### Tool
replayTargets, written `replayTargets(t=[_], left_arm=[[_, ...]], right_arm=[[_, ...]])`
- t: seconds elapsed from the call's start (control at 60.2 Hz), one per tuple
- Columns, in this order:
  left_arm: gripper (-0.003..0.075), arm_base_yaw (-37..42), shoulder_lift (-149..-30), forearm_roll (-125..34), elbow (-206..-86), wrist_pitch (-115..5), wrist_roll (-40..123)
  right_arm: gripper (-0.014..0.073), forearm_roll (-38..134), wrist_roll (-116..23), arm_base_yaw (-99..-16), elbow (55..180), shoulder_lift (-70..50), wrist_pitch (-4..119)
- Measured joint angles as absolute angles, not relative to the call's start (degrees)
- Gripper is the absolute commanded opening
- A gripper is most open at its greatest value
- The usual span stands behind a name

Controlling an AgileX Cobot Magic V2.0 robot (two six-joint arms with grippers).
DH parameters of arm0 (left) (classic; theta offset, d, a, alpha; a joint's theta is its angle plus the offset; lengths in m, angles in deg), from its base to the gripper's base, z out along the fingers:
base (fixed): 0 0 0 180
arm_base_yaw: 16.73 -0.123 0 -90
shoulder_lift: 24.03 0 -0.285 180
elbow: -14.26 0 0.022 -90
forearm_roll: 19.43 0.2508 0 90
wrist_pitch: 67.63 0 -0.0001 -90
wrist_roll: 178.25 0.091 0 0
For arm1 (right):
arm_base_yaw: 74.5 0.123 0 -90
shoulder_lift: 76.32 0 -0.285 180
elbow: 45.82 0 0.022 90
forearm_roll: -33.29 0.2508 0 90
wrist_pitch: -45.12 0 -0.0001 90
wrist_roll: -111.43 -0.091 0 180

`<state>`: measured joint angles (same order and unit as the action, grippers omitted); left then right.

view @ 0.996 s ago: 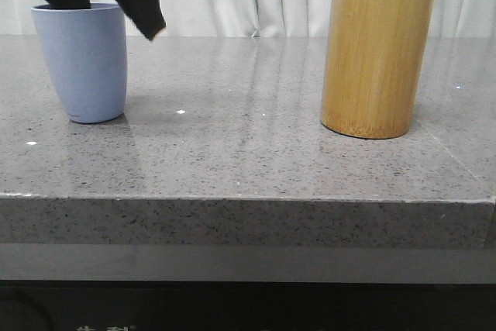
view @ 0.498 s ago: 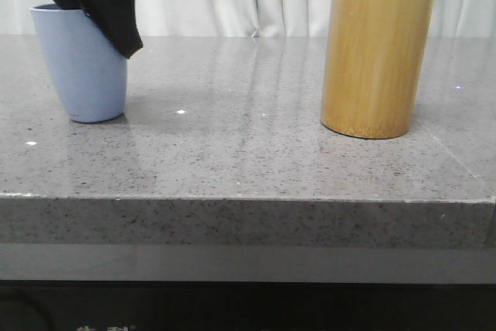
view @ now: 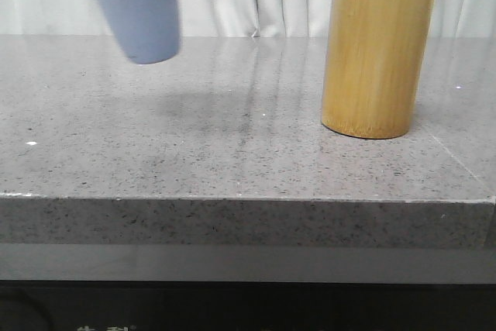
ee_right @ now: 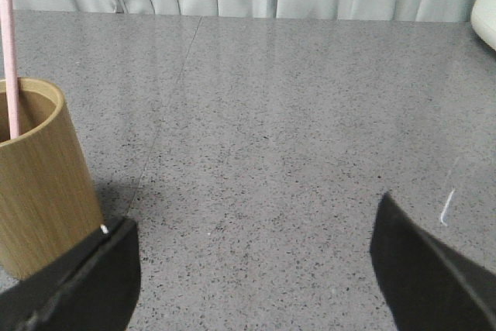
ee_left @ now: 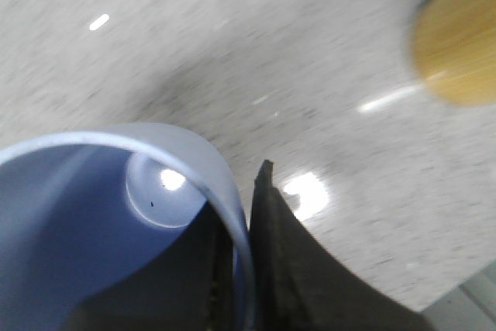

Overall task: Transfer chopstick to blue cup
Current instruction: 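Carry the blue cup with the left gripper toward the bamboo holder, set down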

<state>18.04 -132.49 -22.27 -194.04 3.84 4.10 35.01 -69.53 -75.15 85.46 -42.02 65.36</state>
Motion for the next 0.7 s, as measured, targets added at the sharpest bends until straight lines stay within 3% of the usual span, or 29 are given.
replayTargets(t=[0.382,0.697], left_arm=[[-0.0013,24.2,-140.2,-23.0,-197.0,4.1,4.1],[0.0193,25.3,-141.3,-23.0,-197.3,3.7,4.1]], right_arm=[[0.0615,35.0,-69.5,-75.2,85.5,-42.0,65.4],[0.0615,35.0,-69.5,-75.2,85.5,-42.0,65.4]])
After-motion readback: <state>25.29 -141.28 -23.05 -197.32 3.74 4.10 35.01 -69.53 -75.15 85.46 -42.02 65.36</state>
